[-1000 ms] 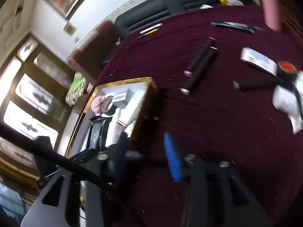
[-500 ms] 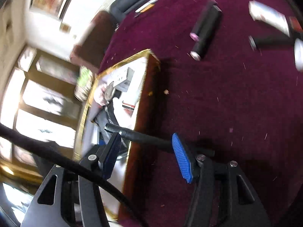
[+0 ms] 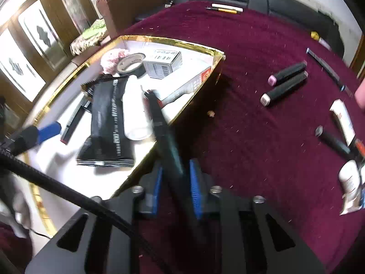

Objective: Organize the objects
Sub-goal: 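Open the left gripper to drop its marker while right lowers its marker into tray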

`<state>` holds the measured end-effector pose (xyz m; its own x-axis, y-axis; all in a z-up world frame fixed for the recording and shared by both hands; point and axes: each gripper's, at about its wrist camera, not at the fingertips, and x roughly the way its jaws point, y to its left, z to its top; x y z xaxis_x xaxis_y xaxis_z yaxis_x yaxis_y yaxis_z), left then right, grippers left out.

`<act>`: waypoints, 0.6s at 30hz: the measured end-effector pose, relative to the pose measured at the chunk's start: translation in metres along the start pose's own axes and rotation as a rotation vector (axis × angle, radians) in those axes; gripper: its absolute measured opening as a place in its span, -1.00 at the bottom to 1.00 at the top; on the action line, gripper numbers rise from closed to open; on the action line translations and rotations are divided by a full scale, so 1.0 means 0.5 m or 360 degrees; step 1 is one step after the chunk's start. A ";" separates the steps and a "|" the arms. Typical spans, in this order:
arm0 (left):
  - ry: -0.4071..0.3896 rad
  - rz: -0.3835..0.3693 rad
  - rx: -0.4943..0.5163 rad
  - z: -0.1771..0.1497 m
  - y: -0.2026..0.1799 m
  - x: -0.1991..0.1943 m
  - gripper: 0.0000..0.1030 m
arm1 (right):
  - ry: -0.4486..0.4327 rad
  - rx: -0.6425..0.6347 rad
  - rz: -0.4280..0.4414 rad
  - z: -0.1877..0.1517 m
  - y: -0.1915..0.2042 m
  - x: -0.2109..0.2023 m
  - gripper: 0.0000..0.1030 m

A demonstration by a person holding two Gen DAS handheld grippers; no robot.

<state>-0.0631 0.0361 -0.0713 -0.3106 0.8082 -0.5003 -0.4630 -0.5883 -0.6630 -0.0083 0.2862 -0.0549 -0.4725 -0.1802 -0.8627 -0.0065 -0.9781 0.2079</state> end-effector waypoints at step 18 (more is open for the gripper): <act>-0.0083 -0.0062 0.0040 -0.009 0.006 -0.045 0.23 | 0.0056 0.0187 -0.0166 0.014 -0.028 0.004 -0.41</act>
<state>-0.0536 0.0161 -0.0646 -0.3344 0.8311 -0.4444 -0.4959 -0.5562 -0.6669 -0.0151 0.3001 -0.0563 -0.4329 -0.0839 -0.8975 -0.1579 -0.9732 0.1671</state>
